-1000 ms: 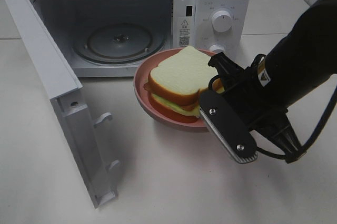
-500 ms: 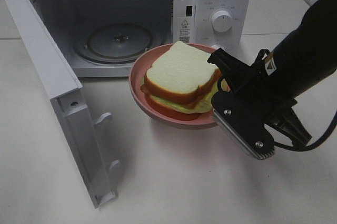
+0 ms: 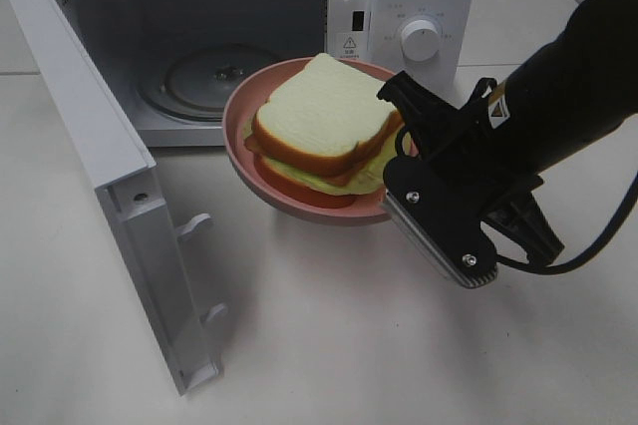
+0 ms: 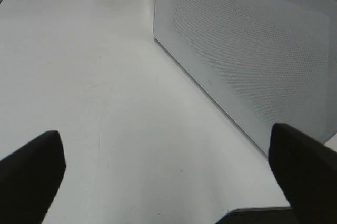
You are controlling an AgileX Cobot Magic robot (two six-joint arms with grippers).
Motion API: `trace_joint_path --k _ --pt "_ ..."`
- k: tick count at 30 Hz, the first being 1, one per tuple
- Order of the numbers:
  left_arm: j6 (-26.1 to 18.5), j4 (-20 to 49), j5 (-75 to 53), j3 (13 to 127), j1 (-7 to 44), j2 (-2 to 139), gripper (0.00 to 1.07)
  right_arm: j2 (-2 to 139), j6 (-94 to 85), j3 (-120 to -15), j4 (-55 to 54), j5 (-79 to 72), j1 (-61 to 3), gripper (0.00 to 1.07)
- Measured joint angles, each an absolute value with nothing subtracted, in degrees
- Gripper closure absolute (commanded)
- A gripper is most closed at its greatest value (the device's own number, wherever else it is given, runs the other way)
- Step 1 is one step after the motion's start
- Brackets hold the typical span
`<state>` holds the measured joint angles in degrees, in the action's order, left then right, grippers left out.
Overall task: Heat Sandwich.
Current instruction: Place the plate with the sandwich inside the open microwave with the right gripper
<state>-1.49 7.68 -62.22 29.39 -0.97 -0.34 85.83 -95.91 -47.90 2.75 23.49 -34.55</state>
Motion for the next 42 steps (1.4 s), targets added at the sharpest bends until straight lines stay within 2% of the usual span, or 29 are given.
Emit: trace_joint_path --k 42 --pt "-1.49 7.68 -62.22 29.39 -0.97 -0.34 0.09 99.29 -105.6 -63.71 -8.88 24.98 -36.27 1.07"
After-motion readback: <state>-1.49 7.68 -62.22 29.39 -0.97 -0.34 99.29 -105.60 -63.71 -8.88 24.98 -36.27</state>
